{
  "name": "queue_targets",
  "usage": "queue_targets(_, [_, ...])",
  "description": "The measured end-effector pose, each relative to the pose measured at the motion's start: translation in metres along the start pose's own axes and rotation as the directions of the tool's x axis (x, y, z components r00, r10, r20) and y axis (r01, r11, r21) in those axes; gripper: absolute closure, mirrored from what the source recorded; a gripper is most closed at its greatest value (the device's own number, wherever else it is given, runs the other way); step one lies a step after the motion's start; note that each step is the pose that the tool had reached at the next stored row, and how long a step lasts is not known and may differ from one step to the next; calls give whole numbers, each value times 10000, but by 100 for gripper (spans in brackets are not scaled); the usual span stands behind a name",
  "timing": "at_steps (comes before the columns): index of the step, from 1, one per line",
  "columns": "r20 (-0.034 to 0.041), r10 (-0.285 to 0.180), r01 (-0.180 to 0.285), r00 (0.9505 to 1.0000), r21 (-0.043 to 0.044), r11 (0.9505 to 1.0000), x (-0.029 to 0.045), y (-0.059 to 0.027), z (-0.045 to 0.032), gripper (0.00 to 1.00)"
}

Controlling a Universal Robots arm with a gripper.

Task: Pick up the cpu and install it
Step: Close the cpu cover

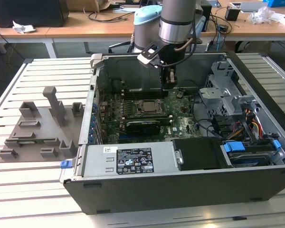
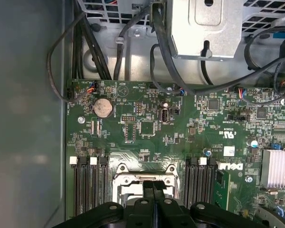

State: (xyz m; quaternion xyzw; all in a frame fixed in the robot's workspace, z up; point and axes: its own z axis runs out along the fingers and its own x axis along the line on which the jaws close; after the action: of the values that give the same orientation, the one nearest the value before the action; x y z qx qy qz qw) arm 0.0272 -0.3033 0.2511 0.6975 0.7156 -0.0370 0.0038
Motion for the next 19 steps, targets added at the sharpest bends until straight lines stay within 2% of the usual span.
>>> queue_targets(6, [0,0,0,10000,0,10000,2,-48,8,89])
queue_targets(12, [0,0,0,10000,0,10000,6,-158,31,89])
queue_targets(15, [0,0,0,10000,0,10000,10,-215,76,89])
queue_targets(19, [0,-1,1,10000,-1,10000,20,-324,196,89])
